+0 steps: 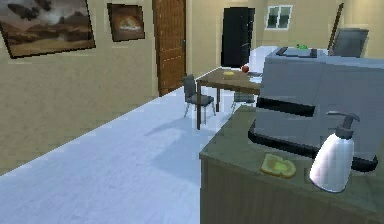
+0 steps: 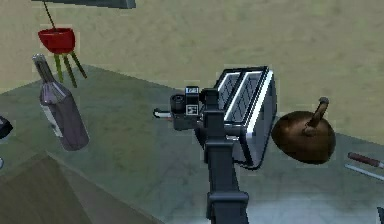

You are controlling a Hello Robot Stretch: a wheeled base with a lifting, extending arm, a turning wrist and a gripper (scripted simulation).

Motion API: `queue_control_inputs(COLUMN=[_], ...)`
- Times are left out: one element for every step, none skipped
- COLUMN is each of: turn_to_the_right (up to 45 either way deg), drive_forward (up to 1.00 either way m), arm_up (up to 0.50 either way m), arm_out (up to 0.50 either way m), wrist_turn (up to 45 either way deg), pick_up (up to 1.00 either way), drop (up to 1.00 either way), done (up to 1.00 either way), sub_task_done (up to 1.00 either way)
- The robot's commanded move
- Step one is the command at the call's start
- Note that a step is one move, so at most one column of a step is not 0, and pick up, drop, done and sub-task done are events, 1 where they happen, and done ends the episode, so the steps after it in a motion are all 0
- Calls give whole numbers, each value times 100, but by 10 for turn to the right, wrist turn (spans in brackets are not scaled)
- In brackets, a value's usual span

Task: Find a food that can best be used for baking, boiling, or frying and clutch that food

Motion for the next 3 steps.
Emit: queue_control_inputs(turn_to_the_right=[0, 0, 0], drive_forward=[0, 0, 0], arm_up=[0, 10, 0], arm_out=[0, 0, 0], wrist_turn=[0, 0, 0], pick_up=[100, 0, 0], drop=[0, 0, 0], done=[0, 0, 100], sub_task_done=[0, 0, 0])
